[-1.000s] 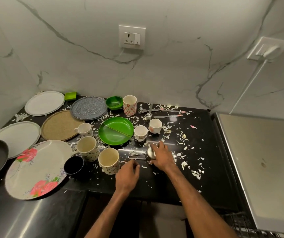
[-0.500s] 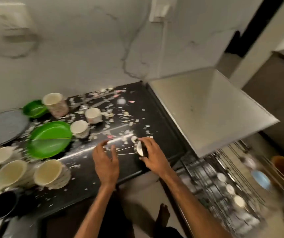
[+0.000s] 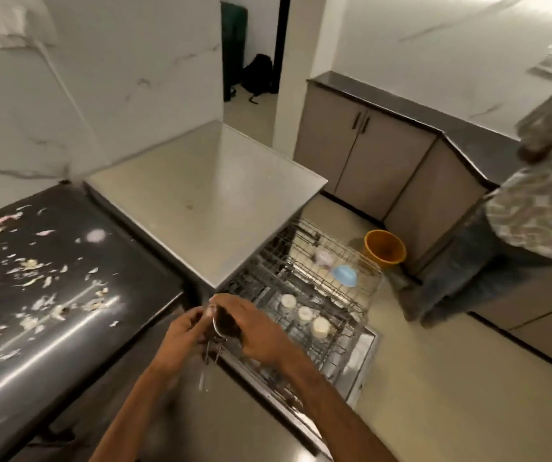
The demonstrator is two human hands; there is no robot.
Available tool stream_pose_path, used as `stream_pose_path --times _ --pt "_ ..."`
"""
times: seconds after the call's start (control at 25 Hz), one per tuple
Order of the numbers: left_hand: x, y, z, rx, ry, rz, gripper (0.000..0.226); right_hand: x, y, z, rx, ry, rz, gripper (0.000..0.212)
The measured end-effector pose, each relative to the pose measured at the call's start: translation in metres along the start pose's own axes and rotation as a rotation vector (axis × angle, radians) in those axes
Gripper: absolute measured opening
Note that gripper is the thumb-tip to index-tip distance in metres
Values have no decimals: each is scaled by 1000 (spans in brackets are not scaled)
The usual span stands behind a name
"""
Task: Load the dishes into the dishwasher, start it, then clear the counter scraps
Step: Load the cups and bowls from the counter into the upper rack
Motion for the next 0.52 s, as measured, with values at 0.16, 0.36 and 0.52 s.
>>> stream_pose_path --times 0.16,0.36,0.52 --pt "34 -101 31 44 86 -72 48 -75 38 -72 -84 -119 79 86" --pt "71 -211 55 -130 134 -505 52 -157 68 -160 -159 -264 190 40" --pt "94 -254 80 -175 167 -587 56 -199 76 -184 -192 -333 205 45"
Point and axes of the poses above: each hand's wrist, its own z-axis towards the middle knuckle, its own y-axis out of the back of the hand, x = y × z, the point moved 4 cm from there along z, towards the middle knuckle, and after that the axes turned 7 degrees about x, right-handed, at the moved point
